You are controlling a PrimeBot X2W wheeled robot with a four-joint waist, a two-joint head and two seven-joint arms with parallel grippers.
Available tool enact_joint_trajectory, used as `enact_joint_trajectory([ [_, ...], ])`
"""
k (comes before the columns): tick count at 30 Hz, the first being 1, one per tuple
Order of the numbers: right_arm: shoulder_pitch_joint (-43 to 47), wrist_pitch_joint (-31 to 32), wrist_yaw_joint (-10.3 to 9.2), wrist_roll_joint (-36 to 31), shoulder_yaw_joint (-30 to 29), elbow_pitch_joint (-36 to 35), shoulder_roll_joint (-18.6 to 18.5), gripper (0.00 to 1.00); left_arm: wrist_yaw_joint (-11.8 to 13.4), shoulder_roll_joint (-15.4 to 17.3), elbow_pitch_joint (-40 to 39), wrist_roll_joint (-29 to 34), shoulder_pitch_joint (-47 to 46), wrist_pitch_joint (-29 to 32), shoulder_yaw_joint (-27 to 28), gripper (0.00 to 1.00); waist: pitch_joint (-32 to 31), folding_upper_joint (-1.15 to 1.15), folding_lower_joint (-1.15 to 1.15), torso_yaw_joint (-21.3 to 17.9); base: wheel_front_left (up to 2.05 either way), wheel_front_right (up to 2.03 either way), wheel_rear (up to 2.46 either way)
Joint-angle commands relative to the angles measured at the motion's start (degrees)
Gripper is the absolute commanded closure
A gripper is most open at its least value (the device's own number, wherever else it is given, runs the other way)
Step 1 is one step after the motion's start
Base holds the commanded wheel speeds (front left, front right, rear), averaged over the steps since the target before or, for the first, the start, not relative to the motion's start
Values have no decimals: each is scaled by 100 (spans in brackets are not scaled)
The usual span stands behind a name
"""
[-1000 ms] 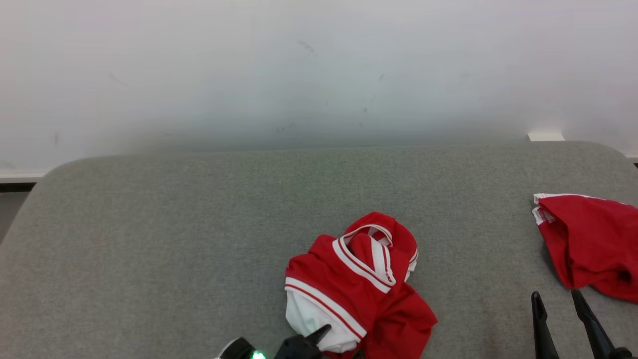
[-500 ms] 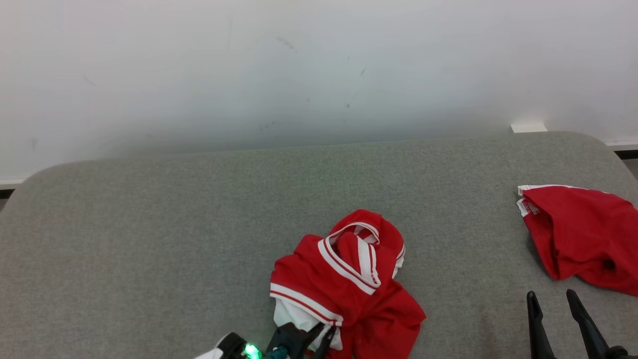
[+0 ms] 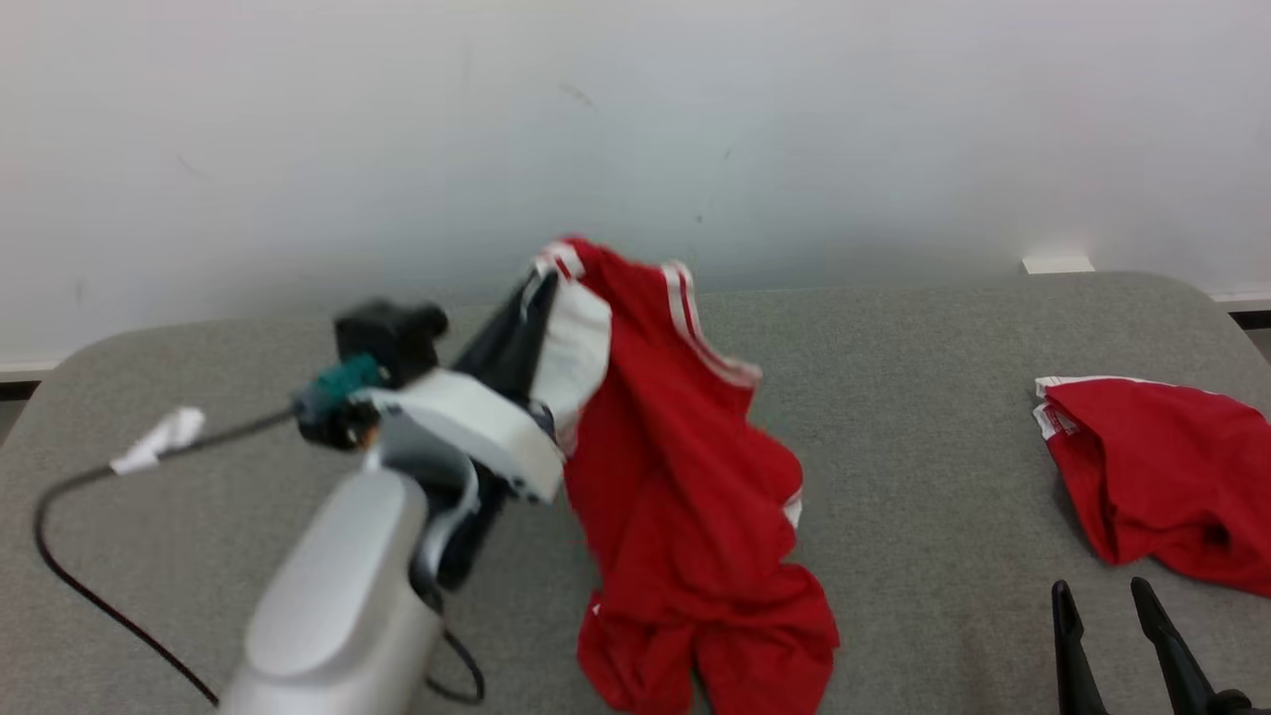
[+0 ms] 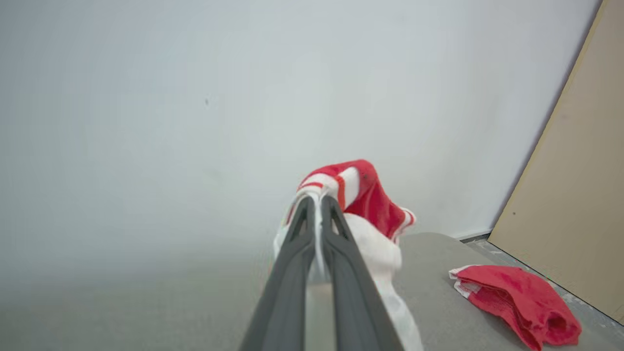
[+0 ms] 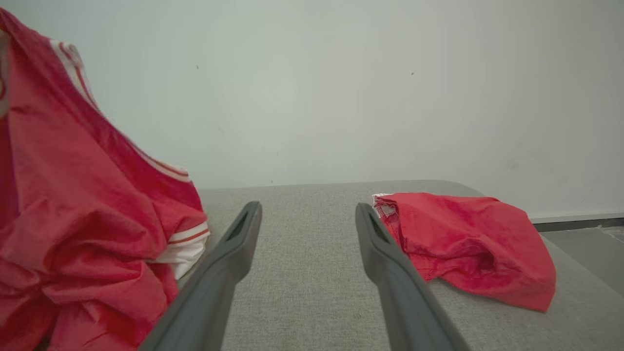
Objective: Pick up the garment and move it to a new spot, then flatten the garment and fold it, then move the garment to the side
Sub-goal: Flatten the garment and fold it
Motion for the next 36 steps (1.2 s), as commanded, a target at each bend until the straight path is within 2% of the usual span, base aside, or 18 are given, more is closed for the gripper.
enact_joint_trajectory([
  [1,-9,6,-16,-35,13,19,-13,0,27,153,-93,-88,-335,138,136,100,-14,0,0,-11,0,0,0],
  [5,-57,6,-16,-44,100,51,-5,0,-10,491,-176,-216,-1293,587,505,100,-48,0,0,-88,0,0,0],
  [12,-68,6,-16,-30,171,93,9,0,-186,911,32,-236,-2572,1016,688,100,-91,0,0,-247,0,0,0],
  [16,-68,6,-16,-23,183,123,13,0,-261,754,242,-349,-2868,1267,597,100,-98,0,0,-292,0,0,0],
  [19,-103,6,-16,-7,184,146,19,0,-328,555,333,-427,-2719,1437,391,100,-88,0,0,-315,0,0,0],
  [25,-109,6,-16,47,179,198,45,0,-543,3,495,-751,-1448,1788,-496,100,-58,0,0,-369,0,0,0],
  [31,-201,6,-16,81,333,272,53,0,-627,-151,684,-1567,-183,1805,-1627,100,10,0,0,-537,0,0,0],
  [33,-227,6,-16,83,358,295,18,0,-568,-144,532,-2011,6,1848,-2125,100,24,0,0,-595,0,0,0],
  [36,-239,6,-16,100,375,328,-27,0,-354,-136,270,-2593,116,1747,-2790,100,46,0,0,-667,0,0,0],
])
